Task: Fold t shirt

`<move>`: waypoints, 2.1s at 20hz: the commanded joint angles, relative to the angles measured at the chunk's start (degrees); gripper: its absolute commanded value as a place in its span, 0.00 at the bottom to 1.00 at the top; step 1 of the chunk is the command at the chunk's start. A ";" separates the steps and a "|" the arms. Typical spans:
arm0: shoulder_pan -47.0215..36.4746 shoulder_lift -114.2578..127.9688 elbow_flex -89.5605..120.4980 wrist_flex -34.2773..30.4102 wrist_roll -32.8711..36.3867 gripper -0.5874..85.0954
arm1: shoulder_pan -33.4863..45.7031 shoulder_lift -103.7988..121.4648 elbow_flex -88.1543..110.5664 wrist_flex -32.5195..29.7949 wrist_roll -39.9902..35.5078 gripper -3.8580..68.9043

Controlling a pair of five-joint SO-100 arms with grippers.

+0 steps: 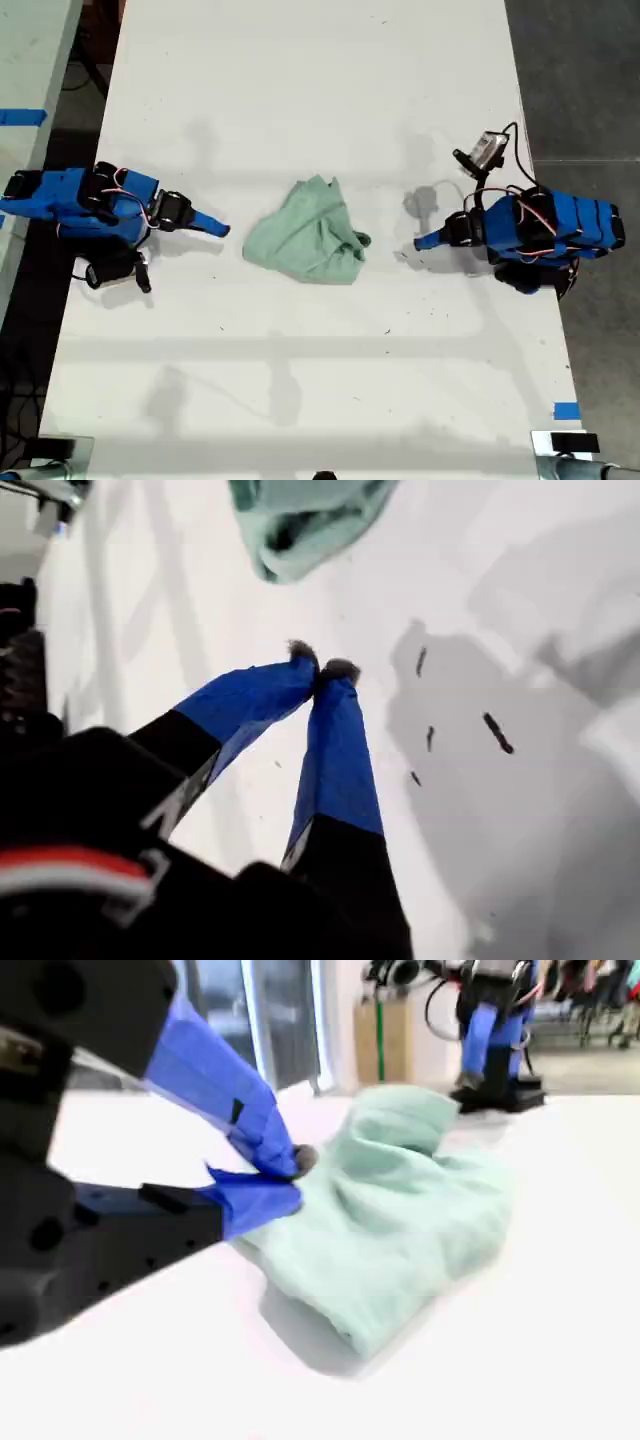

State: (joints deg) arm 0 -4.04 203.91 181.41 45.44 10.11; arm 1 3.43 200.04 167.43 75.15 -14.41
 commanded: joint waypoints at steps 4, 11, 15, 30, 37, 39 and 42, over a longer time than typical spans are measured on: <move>-4.39 2.29 2.46 2.90 -3.34 0.00 | 7.12 0.97 8.00 2.90 4.48 0.08; -6.59 2.29 2.20 4.57 -3.87 0.01 | 7.65 0.97 8.88 2.72 6.42 0.08; -6.68 2.29 2.20 4.75 -3.87 0.01 | 7.73 1.05 8.96 2.72 6.68 0.08; -6.68 2.29 2.29 5.01 -4.39 0.01 | 8.00 1.05 9.14 2.72 7.03 0.08; -6.50 2.29 2.29 5.10 -4.39 0.01 | 8.09 1.05 9.23 2.72 7.47 0.08; -6.86 2.29 2.29 5.10 -4.39 0.01 | 8.17 1.05 9.32 2.81 7.56 0.08; -6.59 2.29 2.29 5.19 -4.48 0.01 | 8.17 1.05 9.32 2.81 7.56 0.08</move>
State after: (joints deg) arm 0 -10.02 205.84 183.25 50.45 6.59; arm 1 10.81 200.57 174.38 77.43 -8.00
